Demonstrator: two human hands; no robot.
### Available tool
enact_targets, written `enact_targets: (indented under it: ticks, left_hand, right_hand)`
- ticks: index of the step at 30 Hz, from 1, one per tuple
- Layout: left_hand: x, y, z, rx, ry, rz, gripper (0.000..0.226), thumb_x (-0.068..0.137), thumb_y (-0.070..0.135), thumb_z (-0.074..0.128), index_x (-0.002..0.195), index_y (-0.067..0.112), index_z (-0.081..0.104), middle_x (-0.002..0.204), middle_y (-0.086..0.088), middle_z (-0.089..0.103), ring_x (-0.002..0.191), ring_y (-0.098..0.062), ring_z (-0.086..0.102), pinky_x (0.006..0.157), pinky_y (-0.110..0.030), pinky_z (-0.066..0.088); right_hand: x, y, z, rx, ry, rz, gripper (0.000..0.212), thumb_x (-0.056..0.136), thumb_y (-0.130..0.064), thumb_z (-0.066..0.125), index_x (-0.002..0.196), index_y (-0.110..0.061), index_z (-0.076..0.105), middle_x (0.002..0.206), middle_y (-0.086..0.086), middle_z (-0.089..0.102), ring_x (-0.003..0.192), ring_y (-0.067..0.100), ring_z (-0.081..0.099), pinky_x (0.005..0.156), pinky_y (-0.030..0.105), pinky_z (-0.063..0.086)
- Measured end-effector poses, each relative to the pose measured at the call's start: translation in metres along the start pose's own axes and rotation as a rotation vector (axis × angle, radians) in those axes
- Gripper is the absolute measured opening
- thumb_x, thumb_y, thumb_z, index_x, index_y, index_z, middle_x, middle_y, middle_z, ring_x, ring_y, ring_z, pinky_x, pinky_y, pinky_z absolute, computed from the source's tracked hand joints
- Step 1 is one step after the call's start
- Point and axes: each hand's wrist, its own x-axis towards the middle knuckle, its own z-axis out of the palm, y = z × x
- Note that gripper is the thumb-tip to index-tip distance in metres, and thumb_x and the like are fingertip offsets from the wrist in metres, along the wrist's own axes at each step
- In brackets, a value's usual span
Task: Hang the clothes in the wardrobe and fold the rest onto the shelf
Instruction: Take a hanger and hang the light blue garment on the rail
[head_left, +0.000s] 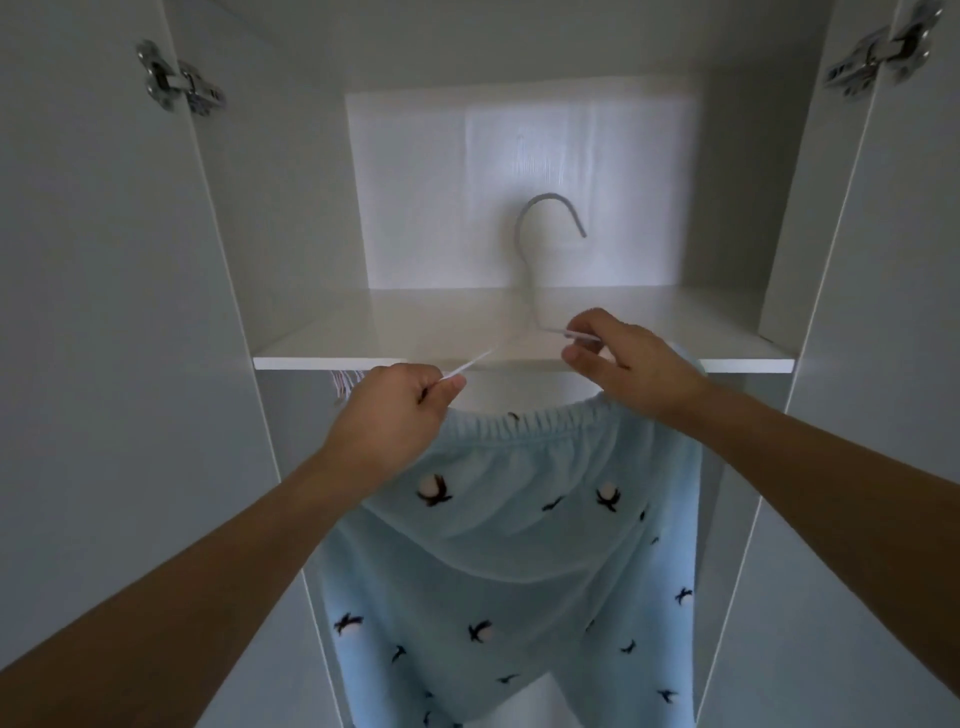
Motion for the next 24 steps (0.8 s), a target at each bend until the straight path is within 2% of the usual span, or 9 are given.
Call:
enact_targets:
  ticks: [1,3,6,9,12,14,18,22,24]
  left_hand:
    - [-0.001,0.006,0.002,0.01,-0.014,0.007,0.051,0.097,0.04,0.048,0.055,0.013,0.038,0.051,-0.001,0.042,0.053,-0.021,0.043,0.055,-0.033,0.036]
    - [-0.004,0.014,0.005,0.055,-0.057,0.036,0.05,0.099,0.038,0.045,0.054,0.015,0.038,0.053,0.001,0.043,0.055,-0.019,0.043,0.054,-0.032,0.031]
    - [-0.006,0.011,0.001,0.07,-0.237,-0.017,0.049,0.1,0.036,0.043,0.054,0.017,0.041,0.057,0.002,0.046,0.057,-0.012,0.044,0.053,-0.028,0.029]
    - [-0.004,0.002,-0.018,0.144,-0.508,-0.084,0.043,0.098,0.036,0.046,0.059,0.02,0.052,0.064,0.002,0.055,0.065,-0.014,0.054,0.057,-0.026,0.036]
    - [0.001,0.001,-0.029,0.074,-0.66,-0.127,0.035,0.094,0.037,0.051,0.079,0.012,0.069,0.08,-0.003,0.067,0.079,-0.018,0.063,0.072,-0.031,0.048]
    - [0.002,0.008,-0.029,-0.152,-0.62,-0.172,0.033,0.095,0.036,0.05,0.087,0.011,0.07,0.083,-0.001,0.068,0.077,-0.015,0.061,0.072,-0.028,0.047]
    - [0.0,0.025,-0.013,-0.621,-0.505,-0.28,0.033,0.098,0.028,0.048,0.073,0.018,0.066,0.07,0.004,0.059,0.072,-0.014,0.052,0.074,-0.028,0.043]
    - [-0.002,0.036,0.004,-0.612,-0.45,-0.206,0.033,0.099,0.024,0.046,0.073,0.017,0.066,0.057,0.007,0.05,0.054,-0.01,0.041,0.053,-0.021,0.036]
    - [-0.003,0.037,0.011,-0.574,-0.46,-0.164,0.032,0.099,0.024,0.045,0.077,0.016,0.067,0.055,0.009,0.048,0.049,-0.008,0.039,0.047,-0.018,0.032]
  right_hand:
    - [0.003,-0.013,0.002,0.118,-0.05,0.04,0.039,0.093,-0.054,0.043,0.108,-0.02,0.053,0.087,-0.004,0.061,0.076,0.013,0.056,0.066,0.027,0.045]
    - [0.013,-0.036,0.005,0.223,-0.07,0.1,0.05,0.091,-0.058,0.045,0.096,-0.01,0.059,0.077,-0.004,0.058,0.068,0.011,0.052,0.064,0.024,0.041]
    - [0.025,-0.052,0.008,0.074,-0.083,0.168,0.055,0.092,-0.055,0.045,0.073,-0.005,0.057,0.067,0.003,0.054,0.059,0.014,0.049,0.062,0.027,0.038]
    - [0.029,-0.055,0.015,-0.05,-0.09,0.184,0.05,0.096,-0.046,0.044,0.07,-0.004,0.056,0.067,0.008,0.054,0.053,0.012,0.044,0.056,0.027,0.034]
    - [0.035,-0.066,0.022,-0.05,-0.101,0.17,0.048,0.097,-0.044,0.044,0.066,-0.008,0.053,0.066,0.005,0.056,0.052,0.01,0.044,0.055,0.026,0.034]
    - [0.038,-0.074,0.018,-0.035,-0.08,0.164,0.047,0.098,-0.041,0.044,0.062,-0.011,0.046,0.061,0.003,0.048,0.052,0.011,0.041,0.056,0.028,0.033]
    - [0.038,-0.076,0.001,0.004,-0.031,0.18,0.048,0.098,-0.041,0.042,0.071,-0.004,0.054,0.072,0.008,0.056,0.059,0.012,0.045,0.06,0.027,0.036]
    - [0.029,-0.068,-0.012,-0.043,-0.036,0.223,0.041,0.099,-0.039,0.043,0.075,-0.012,0.061,0.072,-0.009,0.058,0.058,0.0,0.049,0.057,0.013,0.032]
    - [0.026,-0.065,-0.015,-0.101,-0.04,0.232,0.038,0.098,-0.037,0.045,0.079,-0.01,0.064,0.075,-0.005,0.058,0.062,0.003,0.051,0.056,0.013,0.033]
